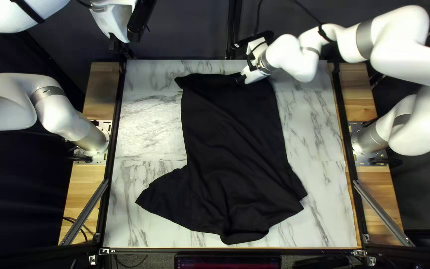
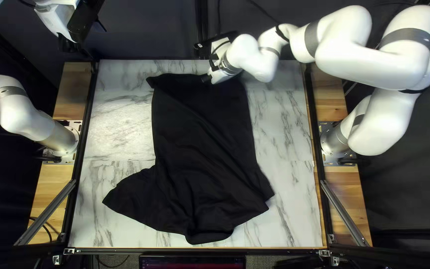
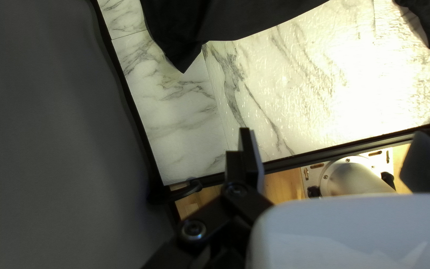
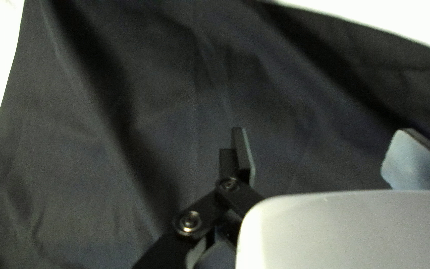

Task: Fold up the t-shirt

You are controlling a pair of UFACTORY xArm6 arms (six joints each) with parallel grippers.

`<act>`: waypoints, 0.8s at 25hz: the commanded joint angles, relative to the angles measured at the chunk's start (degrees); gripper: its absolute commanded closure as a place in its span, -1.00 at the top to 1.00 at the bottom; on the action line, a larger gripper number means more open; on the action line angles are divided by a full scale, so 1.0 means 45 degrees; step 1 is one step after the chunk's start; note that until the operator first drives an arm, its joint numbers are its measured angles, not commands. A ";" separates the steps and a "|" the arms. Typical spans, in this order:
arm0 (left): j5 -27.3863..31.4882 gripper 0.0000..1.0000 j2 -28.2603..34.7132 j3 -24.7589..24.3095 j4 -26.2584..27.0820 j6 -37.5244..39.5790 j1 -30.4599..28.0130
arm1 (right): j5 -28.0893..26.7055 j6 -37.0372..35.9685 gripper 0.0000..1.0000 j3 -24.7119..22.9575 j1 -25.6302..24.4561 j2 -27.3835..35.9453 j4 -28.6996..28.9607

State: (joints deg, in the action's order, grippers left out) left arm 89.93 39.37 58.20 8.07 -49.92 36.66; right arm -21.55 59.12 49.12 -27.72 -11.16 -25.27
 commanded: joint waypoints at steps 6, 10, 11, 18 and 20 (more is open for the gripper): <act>0.0000 1.00 0.0000 0.0000 0.0000 0.0000 0.0000 | -0.0646 0.1293 1.00 -0.1057 -0.0158 0.1075 -0.0582; 0.0000 1.00 0.0000 0.0000 0.0000 0.0000 0.0000 | -0.0583 0.1366 1.00 -0.1134 -0.0245 0.0981 -0.0511; 0.0000 1.00 0.0000 0.0000 0.0000 0.0000 0.0000 | -0.0587 0.1370 1.00 -0.1127 -0.0248 0.0972 -0.0502; 0.0000 1.00 0.0000 0.0000 0.0000 0.0000 0.0000 | -0.0587 0.1370 1.00 -0.1127 -0.0248 0.0972 -0.0502; 0.0000 1.00 0.0000 0.0000 0.0000 0.0000 0.0000 | -0.0419 0.0825 1.00 -0.1064 -0.0371 0.0706 -0.0248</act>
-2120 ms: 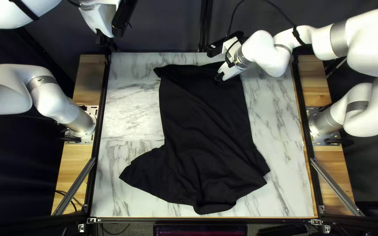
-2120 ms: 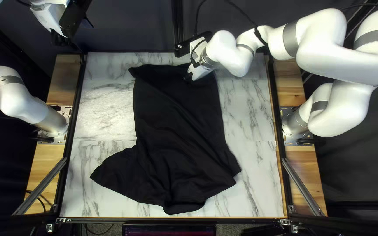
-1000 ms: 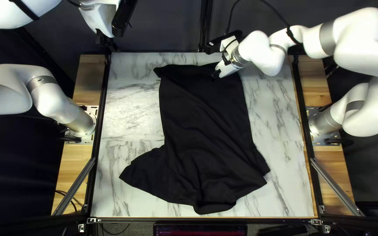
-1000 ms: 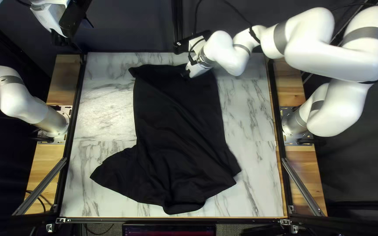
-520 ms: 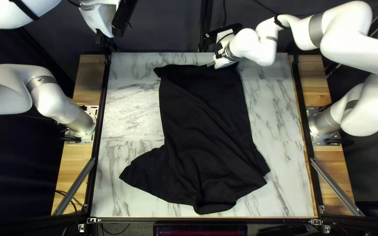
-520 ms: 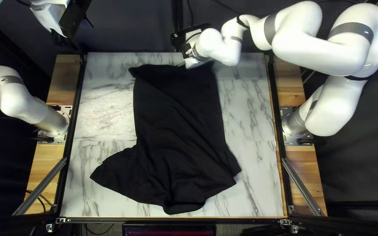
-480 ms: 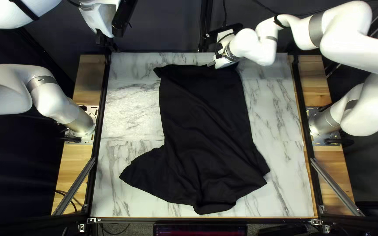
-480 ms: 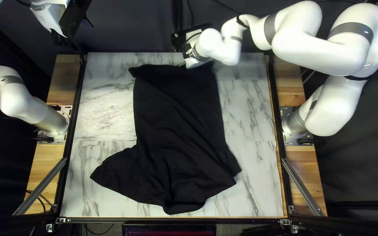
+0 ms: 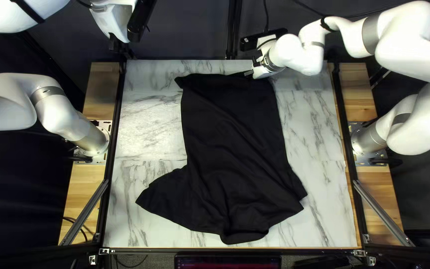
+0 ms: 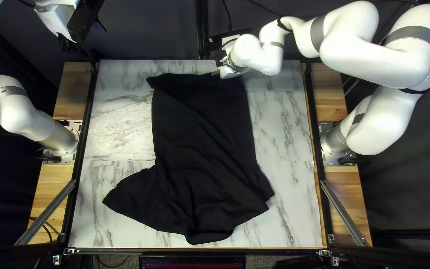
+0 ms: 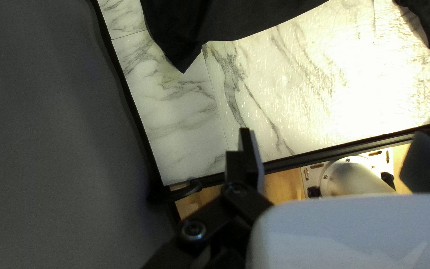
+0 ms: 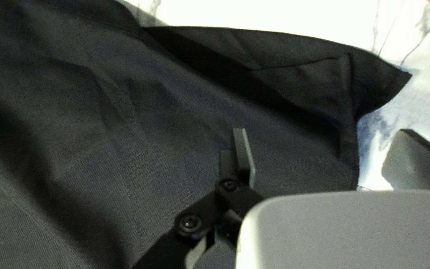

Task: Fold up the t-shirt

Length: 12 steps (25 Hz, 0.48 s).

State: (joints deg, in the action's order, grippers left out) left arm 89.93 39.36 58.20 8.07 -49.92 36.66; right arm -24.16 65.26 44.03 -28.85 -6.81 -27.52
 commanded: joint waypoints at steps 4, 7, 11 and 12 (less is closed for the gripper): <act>0.0000 1.00 0.0000 0.0000 0.0000 0.0000 0.0000 | 0.0018 -0.1519 1.00 0.0309 -0.0272 -0.0458 0.0950; 0.0000 1.00 0.0000 0.0000 0.0000 0.0000 0.0000 | 0.0000 -0.2092 1.00 0.0413 -0.0454 -0.0512 0.1345; 0.0000 1.00 0.0000 0.0000 0.0000 0.0000 0.0000 | 0.0595 -0.3334 1.00 0.0056 -0.0944 -0.0548 0.2485; 0.0000 1.00 0.0000 0.0000 0.0000 0.0000 0.0000 | 0.0700 -0.3513 1.00 0.0002 -0.0993 -0.0588 0.2668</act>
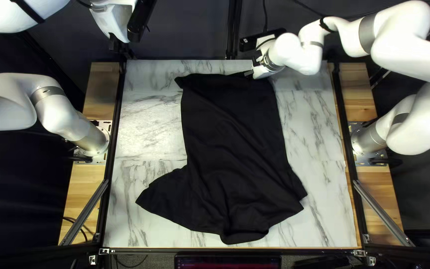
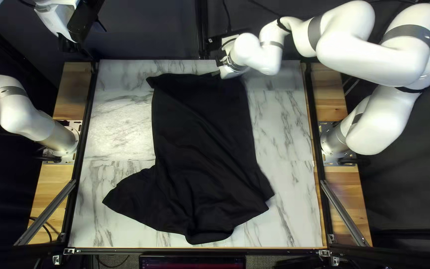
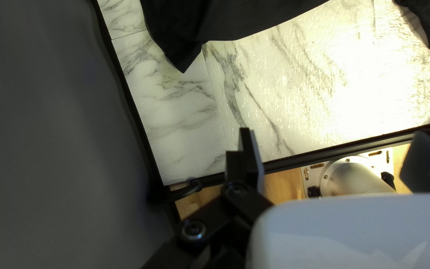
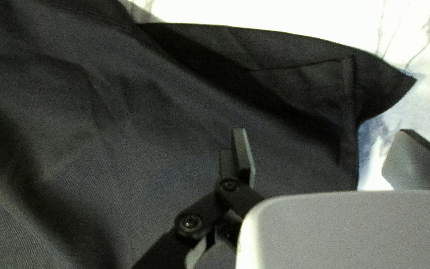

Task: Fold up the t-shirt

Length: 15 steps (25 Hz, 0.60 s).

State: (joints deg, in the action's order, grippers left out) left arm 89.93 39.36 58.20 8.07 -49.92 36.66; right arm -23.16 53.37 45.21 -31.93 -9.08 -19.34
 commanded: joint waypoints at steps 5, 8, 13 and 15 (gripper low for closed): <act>0.0000 1.00 0.0000 0.0000 0.0000 0.0000 0.0000 | 0.0818 -0.1791 1.00 -0.0117 -0.0478 -0.0625 0.1802; 0.0000 1.00 0.0000 0.0000 0.0000 0.0000 0.0000 | 0.0868 -0.2376 1.00 0.0173 -0.0625 -0.1019 0.2276; 0.0000 1.00 0.0000 0.0000 0.0000 0.0000 0.0000 | 0.0858 -0.3082 0.62 0.0384 -0.0815 -0.1204 0.2859; 0.0000 1.00 0.0000 0.0000 0.0000 0.0000 0.0000 | 0.0884 -0.3188 0.33 0.0376 -0.0820 -0.1206 0.2967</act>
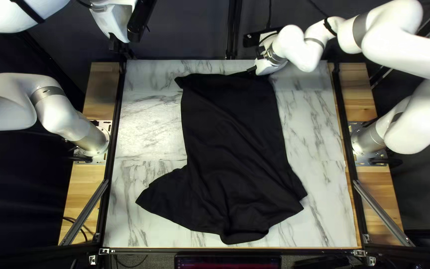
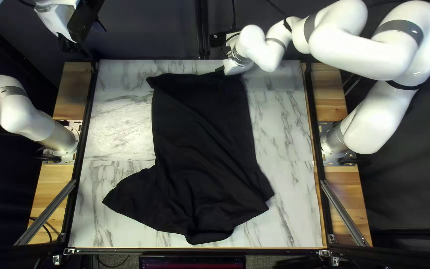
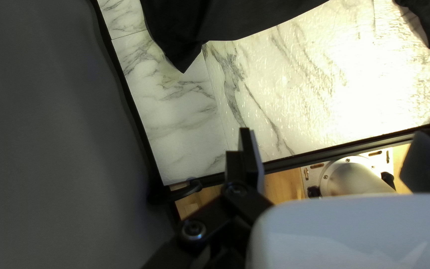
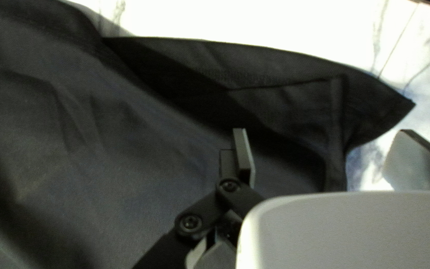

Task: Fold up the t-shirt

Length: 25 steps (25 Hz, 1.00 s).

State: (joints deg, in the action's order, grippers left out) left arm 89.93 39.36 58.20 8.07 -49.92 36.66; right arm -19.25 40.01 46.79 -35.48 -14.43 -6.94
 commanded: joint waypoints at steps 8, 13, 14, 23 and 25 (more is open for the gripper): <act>0.0000 1.00 0.0000 0.0000 0.0000 0.0000 0.0000 | 0.0421 -0.0734 -0.61 0.0005 0.0123 -0.0349 0.0837; 0.0000 1.00 0.0000 0.0000 0.0000 0.0000 0.0000 | 0.0595 -0.0775 -0.94 -0.0278 0.0107 -0.0172 0.0872; 0.0000 1.00 0.0000 0.0000 0.0000 0.0000 0.0000 | 0.0601 -0.0683 -0.96 -0.0399 0.0139 -0.0017 0.0811; 0.0000 1.00 0.0000 0.0000 0.0000 0.0000 0.0000 | 0.0708 0.0571 0.48 -0.1465 0.0030 0.1248 -0.0703; 0.0000 1.00 0.0000 0.0000 0.0000 0.0000 0.0000 | 0.0817 0.0464 1.00 -0.1540 -0.0107 0.1238 -0.0781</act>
State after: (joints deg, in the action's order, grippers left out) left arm 89.93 39.36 58.20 8.07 -49.92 36.66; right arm -16.12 42.16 40.43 -35.20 -9.06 -9.52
